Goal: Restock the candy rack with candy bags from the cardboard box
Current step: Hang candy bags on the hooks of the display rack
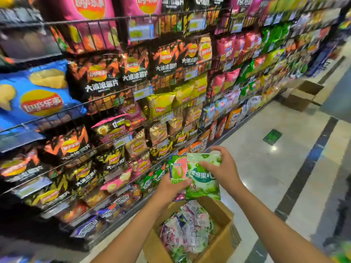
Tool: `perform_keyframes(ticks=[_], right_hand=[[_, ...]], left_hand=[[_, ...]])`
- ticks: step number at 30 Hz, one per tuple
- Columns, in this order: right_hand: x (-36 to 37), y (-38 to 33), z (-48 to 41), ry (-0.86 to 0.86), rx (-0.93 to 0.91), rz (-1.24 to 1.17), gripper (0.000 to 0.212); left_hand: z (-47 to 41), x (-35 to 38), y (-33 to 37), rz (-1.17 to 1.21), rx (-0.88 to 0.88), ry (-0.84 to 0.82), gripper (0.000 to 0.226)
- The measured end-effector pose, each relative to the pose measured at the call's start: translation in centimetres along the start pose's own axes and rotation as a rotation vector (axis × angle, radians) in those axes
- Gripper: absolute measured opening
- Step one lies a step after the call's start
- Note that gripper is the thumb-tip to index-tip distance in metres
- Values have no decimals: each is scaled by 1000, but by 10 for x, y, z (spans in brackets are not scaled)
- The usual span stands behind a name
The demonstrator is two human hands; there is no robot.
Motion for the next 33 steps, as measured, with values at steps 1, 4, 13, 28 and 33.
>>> perform_keyframes(ticks=[1,4,13,28,33], right_hand=[[0,-4,9,-8,1,-48,59],[4,-15,39,-37,16,-149,71],[73,-45,125,-440,-8,-142,20],[248,-164,247,-729,-159,-138,47],[316,-209,323,-794,-187,-180,28]], left_hand=[[14,3,1,6,14,34,27],[53,2,0,49,57,132,23],[157,-64,-3,178,107,401,33],[380,-249,-51,318,226,837,30],[478,-310,-77,376,274,917,28]])
Point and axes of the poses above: each hand's wrist, its own z-axis away from the middle knuckle, its own x-axis out of the palm, y = z × x, the point moved 5 cm from there along -z, towards the middle knuckle, and after that the axes turned 1 degree about -z, right-handed, at the moved point
